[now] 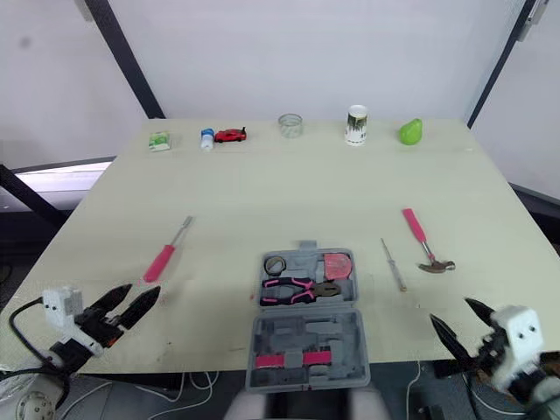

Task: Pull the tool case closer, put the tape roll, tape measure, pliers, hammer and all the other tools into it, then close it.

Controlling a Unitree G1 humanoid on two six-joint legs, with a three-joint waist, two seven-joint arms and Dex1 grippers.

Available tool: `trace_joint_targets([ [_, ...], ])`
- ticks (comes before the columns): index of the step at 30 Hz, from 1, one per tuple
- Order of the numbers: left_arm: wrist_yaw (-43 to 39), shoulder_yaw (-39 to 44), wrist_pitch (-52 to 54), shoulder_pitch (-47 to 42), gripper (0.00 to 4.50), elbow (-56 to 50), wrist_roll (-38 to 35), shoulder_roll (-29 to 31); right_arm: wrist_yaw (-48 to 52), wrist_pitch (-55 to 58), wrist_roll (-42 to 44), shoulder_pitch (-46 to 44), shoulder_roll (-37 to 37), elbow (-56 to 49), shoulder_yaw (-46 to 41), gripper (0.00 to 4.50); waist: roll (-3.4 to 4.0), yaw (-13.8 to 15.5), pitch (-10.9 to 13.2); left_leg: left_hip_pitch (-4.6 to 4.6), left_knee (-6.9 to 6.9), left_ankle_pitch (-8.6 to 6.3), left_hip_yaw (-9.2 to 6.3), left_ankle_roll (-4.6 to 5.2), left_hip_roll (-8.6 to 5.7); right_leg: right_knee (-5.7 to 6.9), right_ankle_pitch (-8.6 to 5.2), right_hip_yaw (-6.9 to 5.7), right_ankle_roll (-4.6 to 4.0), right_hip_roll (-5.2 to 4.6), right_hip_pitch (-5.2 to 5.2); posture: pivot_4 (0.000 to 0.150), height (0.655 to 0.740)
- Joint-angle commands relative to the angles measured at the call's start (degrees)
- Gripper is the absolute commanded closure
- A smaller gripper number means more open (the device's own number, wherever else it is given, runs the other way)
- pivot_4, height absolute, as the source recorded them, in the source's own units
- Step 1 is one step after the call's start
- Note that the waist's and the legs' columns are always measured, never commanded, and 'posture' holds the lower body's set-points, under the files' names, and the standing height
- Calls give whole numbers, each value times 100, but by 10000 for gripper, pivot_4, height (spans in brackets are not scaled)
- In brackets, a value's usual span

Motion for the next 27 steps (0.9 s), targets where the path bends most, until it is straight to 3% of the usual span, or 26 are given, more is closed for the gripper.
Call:
trace_joint_targets([
  [1, 228, 366, -117, 56, 0, 62, -57, 34, 74, -285, 222, 311, 44, -39, -469, 1433, -10, 1, 7, -1, 0, 0, 1, 0, 1, 0, 0, 0, 0, -2, 0, 1500, 7400],
  [8, 64, 237, -166, 204, 0, -166, -50, -18, 43, -82, 521, 168, -34, -242, -343, 1433, -16, 1, 12, -4, -2, -1, 6, -1, 1, -6, 0, -4, -1, -25, -2, 1500, 7400],
  [12, -693, -557, -45, 8, 0, -767, 19, 305, -93, 585, 721, -571, -551, -754, 61, 1433, -17, 1, 31, -5, 3, 0, 10, 0, -5, -5, 5, -1, 4, -36, -2, 1500, 7400],
  [15, -725, -901, 155, -281, 0, -965, 116, 489, -73, 933, 705, -952, -928, -898, 311, 1433, -20, 29, 30, -6, 6, 1, 5, 1, -10, -2, 5, -7, 4, -33, 0, 1500, 7400],
  [21, -1543, -2045, 288, -999, 0, -1105, 549, 1143, 391, 1580, 458, -2003, -1992, -726, 1194, 1433, -12, 9, 41, -25, 1, 1, -1, 1, -23, -22, 17, -12, 25, -12, -6, 1500, 7400],
  [24, -1967, -2513, 431, -1178, 8338, -1019, 707, 1463, 655, 1741, 190, -2409, -2406, -440, 1731, 10076, -14, -7, 45, -25, 0, 0, -1, 1, -16, -28, 17, -2, 25, 6, -5, 1500, 7400],
  [27, -2101, -2771, 391, -1283, 23218, -940, 873, 1580, 727, 1747, -116, -2681, -2560, -239, 2181, 25589, -12, 4, 48, -30, -1, 0, 0, 1, -13, -29, 17, -9, 24, 12, -8, 1500, 7400],
])
